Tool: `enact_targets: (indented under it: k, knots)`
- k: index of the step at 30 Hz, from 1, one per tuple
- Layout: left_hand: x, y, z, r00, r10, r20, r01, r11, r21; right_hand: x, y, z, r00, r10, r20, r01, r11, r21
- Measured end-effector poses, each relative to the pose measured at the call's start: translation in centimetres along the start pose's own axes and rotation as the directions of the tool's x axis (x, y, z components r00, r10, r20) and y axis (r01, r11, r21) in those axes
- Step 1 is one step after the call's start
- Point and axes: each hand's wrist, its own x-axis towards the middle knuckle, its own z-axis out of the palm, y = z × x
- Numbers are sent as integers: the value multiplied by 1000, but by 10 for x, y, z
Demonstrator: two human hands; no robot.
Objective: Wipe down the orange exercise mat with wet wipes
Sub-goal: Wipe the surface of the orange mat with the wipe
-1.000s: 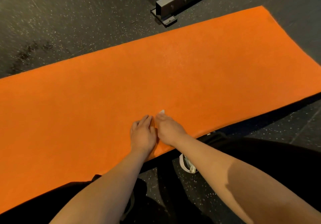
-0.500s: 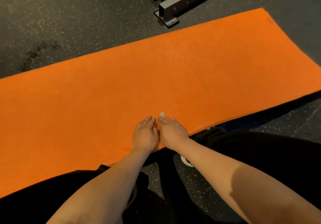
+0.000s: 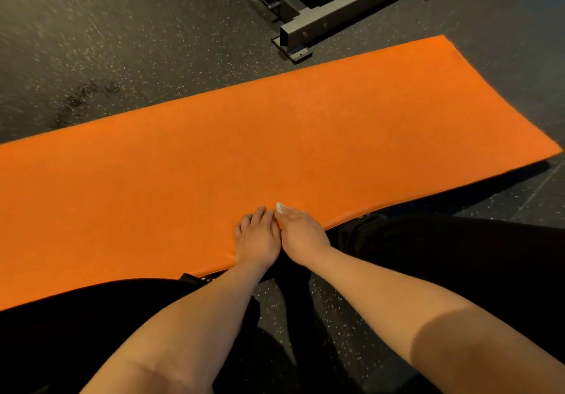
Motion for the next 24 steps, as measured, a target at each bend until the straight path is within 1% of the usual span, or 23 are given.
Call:
enact_targets:
  k: [2,3,5,7,9,12,13,15,17,19,20,22,24]
  knots:
    - [-3,-1,-3,1000,12,25,-12,1000,-8,-7,3,-3,1000,-22,1,22,999,-28]
    - [-4,-1,-5,999,20,34,-19,1000,-7,-10,6,-6,1000,-8,-22,7,999,-50]
    - [-4,-1,-7,998,33,48,-34,999,14,-16,13,-12,995,56,-81,-63,995,-77]
    - [-5,0,-9,997,34,71,-36,999,27,-23,16,-13,989,107,-104,-115,990,-77]
    - [-7,2,-7,994,33,102,-35,999,12,-32,13,-5,985,156,-75,-158,987,-28]
    - [-19,-1,5,991,53,124,-48,998,-38,-36,-1,8,972,232,41,-234,970,60]
    - [-23,-4,10,991,63,122,-57,997,-47,-34,-4,11,969,235,80,-242,966,88]
    - [-26,-11,18,990,75,116,-70,996,-48,-30,-8,16,973,190,133,-209,966,154]
    - [-23,-14,21,990,83,113,-79,996,-45,-30,-2,22,984,121,132,-146,969,198]
    - [-19,-14,19,991,72,109,-68,997,-35,-29,12,29,989,69,131,-87,987,132]
    - [-17,-14,19,993,62,99,-60,998,-18,-26,19,32,989,78,122,-87,993,76]
    - [-12,-11,17,996,30,88,-31,999,19,-14,32,32,978,189,90,-193,980,44]
    - [-4,-7,15,996,-1,90,-5,998,67,0,38,30,944,322,67,-327,941,89]
